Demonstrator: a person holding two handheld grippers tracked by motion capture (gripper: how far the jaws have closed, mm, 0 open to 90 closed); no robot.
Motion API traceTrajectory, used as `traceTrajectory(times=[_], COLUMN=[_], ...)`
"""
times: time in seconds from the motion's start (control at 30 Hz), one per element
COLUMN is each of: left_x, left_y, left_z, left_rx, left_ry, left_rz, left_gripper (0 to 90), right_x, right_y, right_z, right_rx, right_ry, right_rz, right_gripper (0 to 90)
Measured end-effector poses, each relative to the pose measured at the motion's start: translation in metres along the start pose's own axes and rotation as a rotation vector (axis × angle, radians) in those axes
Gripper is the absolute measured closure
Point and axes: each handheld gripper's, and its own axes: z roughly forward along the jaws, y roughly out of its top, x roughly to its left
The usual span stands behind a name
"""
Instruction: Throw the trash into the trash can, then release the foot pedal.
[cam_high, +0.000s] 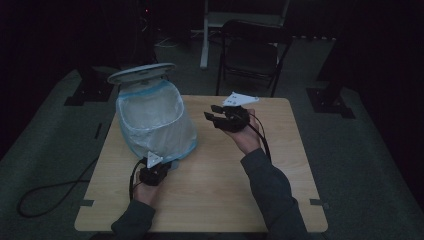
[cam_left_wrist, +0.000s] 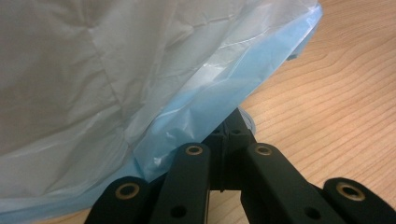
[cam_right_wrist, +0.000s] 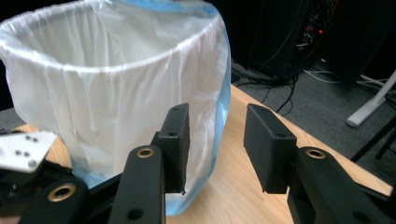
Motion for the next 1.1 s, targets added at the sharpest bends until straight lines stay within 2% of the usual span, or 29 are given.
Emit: traceTrajectory(times=[0.23,0.67,0.8,1.1], left_x=[0.000,0.000,0.000,-0.001], left_y=[0.000,0.000,0.000,0.000], left_z=[0.000,0.000,0.000,0.000], left_rx=[-0.002,0.000,-0.002,-0.003], left_ry=[-0.001,-0.001,0.000,0.003], left_rz=[-0.003,0.000,-0.002,-0.006], left_gripper=[90.0,90.0,90.0,90.0], right_x=[-0.002,-0.011,-0.014,-0.012], right_y=[-0.026,-0.088,-0.098,-0.109], right_z=[-0.011,-0.019,-0.020,-0.016], right_rx=[0.029,0.082,0.086,0.103], right_ry=[-0.021,-0.046,-0.046,-0.047], right_rz=[0.004,0.106,0.135,0.141], right_gripper=[59.0,58.3,58.1,57.4])
